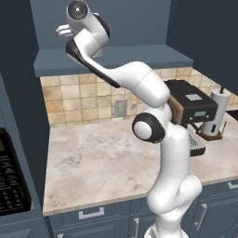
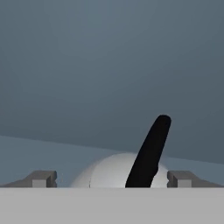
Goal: Open the cabinet, pick the kettle from the cabinet, and place it in the sink.
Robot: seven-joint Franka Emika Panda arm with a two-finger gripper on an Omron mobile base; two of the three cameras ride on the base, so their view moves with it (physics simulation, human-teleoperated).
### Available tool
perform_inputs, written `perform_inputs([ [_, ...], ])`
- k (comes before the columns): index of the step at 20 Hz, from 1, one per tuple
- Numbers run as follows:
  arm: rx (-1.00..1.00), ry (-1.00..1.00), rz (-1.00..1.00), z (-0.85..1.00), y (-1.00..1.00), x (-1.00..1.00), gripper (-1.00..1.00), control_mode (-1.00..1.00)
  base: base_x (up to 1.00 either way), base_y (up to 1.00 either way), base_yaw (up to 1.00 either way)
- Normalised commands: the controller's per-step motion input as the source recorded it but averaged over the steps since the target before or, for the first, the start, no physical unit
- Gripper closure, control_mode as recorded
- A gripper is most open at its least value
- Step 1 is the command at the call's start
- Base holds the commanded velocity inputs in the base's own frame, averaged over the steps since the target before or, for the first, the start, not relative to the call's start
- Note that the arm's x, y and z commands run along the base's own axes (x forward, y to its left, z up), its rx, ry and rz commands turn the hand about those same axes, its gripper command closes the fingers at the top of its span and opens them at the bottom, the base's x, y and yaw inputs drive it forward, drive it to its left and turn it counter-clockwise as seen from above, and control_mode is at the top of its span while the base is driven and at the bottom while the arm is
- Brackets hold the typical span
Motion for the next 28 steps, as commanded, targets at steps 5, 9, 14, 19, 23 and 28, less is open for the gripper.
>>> perform_inputs([
  [5,-0.06,0.03,-0.03,0.03,0.01,0.12,-1.0,-1.0,0.0,0.0,0.0],
  [9,-0.04,0.07,-0.04,0.0,0.01,0.03,-1.0,-1.0,0.0,0.0,0.0],
  [14,-0.01,0.17,-0.06,-0.01,0.04,0.0,1.0,-1.0,0.0,0.0,0.0],
  [19,0.0,0.15,-0.06,-0.04,0.0,0.0,1.0,-1.0,0.0,0.0,0.0],
  [23,0.03,0.07,-0.03,-0.06,0.02,-0.03,1.0,-1.0,0.0,0.0,0.0],
  [28,0.09,0.0,-0.01,-0.07,0.1,-0.19,1.0,-1.0,0.0,0.0,0.0],
])
